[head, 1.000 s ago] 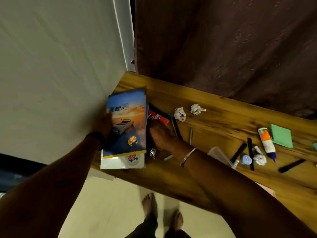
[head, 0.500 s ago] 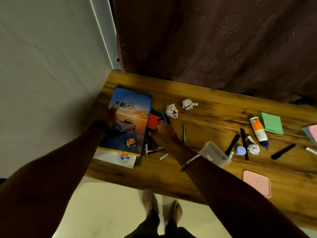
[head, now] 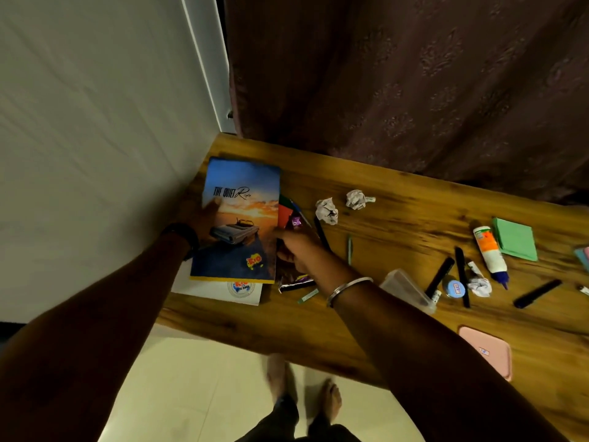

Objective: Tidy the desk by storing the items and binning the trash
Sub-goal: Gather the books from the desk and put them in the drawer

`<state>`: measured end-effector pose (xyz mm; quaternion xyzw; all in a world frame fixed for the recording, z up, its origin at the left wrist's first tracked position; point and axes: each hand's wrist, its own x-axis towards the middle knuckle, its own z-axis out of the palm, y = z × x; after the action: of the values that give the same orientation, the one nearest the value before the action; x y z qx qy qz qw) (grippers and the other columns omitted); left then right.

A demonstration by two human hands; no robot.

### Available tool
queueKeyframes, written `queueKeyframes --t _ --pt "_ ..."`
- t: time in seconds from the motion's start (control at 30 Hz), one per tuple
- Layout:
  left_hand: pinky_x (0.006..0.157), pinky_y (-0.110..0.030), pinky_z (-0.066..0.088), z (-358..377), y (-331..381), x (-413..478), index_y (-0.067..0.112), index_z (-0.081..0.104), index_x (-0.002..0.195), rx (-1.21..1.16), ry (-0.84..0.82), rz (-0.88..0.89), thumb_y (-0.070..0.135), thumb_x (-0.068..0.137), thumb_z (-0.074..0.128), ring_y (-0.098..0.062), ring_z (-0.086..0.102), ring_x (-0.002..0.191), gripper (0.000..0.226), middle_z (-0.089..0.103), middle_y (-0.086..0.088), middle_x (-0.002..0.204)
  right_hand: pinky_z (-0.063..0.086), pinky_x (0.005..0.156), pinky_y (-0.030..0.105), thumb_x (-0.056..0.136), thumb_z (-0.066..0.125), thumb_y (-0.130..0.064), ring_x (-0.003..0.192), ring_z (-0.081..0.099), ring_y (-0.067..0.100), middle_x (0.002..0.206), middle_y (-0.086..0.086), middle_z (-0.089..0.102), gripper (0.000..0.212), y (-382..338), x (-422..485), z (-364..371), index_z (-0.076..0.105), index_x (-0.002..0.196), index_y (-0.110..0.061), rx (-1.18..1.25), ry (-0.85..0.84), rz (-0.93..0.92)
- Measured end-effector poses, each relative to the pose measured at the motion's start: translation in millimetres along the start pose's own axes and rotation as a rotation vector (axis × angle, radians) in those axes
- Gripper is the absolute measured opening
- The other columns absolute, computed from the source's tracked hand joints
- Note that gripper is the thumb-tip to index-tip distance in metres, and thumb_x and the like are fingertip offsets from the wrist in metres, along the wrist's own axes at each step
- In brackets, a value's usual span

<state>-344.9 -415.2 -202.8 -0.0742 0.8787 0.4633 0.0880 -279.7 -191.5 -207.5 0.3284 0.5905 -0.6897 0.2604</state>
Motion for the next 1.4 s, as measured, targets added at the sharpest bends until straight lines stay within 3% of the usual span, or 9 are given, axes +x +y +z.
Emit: queueKeyframes --t 0.13,0.23,0.33,0.53,0.7,0.8,0.97,1.13,1.4 --pt "0.079 -0.045 0.063 -16 1 -13 0.023 0.054 0.129 -0.219 0.036 -0.229 0.068 0.090 0.058 -0.031 0.071 0.101 0.060 0.066 -0.010 0.122 0.044 0.067 0.027 0.091 0.070 -0.023 0.080 0.057 0.016 0.095 0.003 0.066 0.008 -1 4 21 0.063 0.093 -0.021 -0.023 -0.075 -0.028" --pt "0.047 -0.022 0.053 -25 10 -29 0.013 0.057 0.103 -0.282 0.146 -0.203 0.047 0.102 0.053 -0.023 0.063 0.069 0.035 0.060 -0.005 0.082 0.051 0.084 0.033 0.094 0.068 -0.021 0.107 0.062 0.026 0.124 0.009 0.066 0.033 -8 -2 33 0.063 0.125 -0.010 -0.057 -0.084 -0.117" --pt "0.048 -0.027 0.050 -27 11 -42 0.021 0.048 0.080 -0.394 0.233 -0.146 0.041 0.104 0.053 -0.020 0.057 0.062 0.032 0.048 0.000 0.072 0.056 0.072 0.029 0.085 0.074 -0.029 0.093 0.069 0.019 0.126 0.012 0.069 0.043 -14 -8 38 0.066 0.124 -0.011 -0.089 -0.139 -0.206" --pt "0.057 -0.035 0.054 -30 1 -54 0.020 0.050 0.083 -0.464 0.291 -0.104 0.040 0.102 0.056 -0.018 0.061 0.061 0.029 0.049 -0.002 0.072 0.053 0.097 0.056 0.070 0.080 -0.017 0.113 0.068 0.028 0.117 0.002 0.074 0.049 -3 5 47 0.067 0.115 -0.034 0.031 -0.076 -0.474" --pt "0.057 -0.035 0.057 -25 3 -66 0.015 0.054 0.092 -0.502 0.313 -0.036 0.041 0.103 0.054 -0.018 0.065 0.062 0.028 0.054 -0.009 0.077 0.051 0.098 0.061 0.060 0.077 -0.025 0.114 0.066 0.033 0.120 0.009 0.072 0.060 -2 4 38 0.067 0.118 -0.027 0.012 -0.090 -0.550" --pt "0.059 -0.042 0.055 -25 7 -71 0.006 0.053 0.094 -0.555 0.334 0.039 0.041 0.102 0.055 -0.026 0.058 0.066 0.036 0.049 -0.015 0.080 0.054 0.090 0.062 0.059 0.072 -0.031 0.107 0.068 0.035 0.113 0.010 0.072 0.044 -13 -14 40 0.066 0.099 -0.049 -0.008 -0.063 -0.600" --pt "0.045 -0.031 0.035 -33 31 -81 0.012 0.040 0.090 -0.509 0.397 0.216 0.027 0.109 0.046 -0.010 0.039 0.045 0.025 0.038 -0.011 0.060 0.052 0.098 0.057 0.088 0.061 -0.020 0.114 0.063 0.029 0.120 0.005 0.064 0.047 -37 -40 35 0.050 0.111 -0.060 -0.145 -0.081 -0.802" --pt "0.078 -0.026 0.055 -33 27 -100 0.009 0.039 0.134 -0.467 0.391 0.333 0.018 0.110 0.040 -0.009 0.062 0.088 0.026 0.059 0.005 0.096 0.054 0.099 0.052 0.095 0.055 -0.009 0.121 0.061 0.022 0.130 0.005 0.062 0.043 -46 -44 32 0.046 0.130 -0.033 -0.260 -0.104 -0.964" --pt "0.086 -0.026 0.058 -10 11 -118 0.009 0.036 0.134 -0.483 0.300 0.264 0.008 0.102 0.057 -0.010 0.067 0.111 0.038 0.062 -0.003 0.126 0.055 0.098 0.043 0.097 0.060 -0.009 0.117 0.062 0.020 0.125 0.005 0.062 0.039 -16 -19 18 0.047 0.132 -0.021 -0.374 -0.090 -0.886"
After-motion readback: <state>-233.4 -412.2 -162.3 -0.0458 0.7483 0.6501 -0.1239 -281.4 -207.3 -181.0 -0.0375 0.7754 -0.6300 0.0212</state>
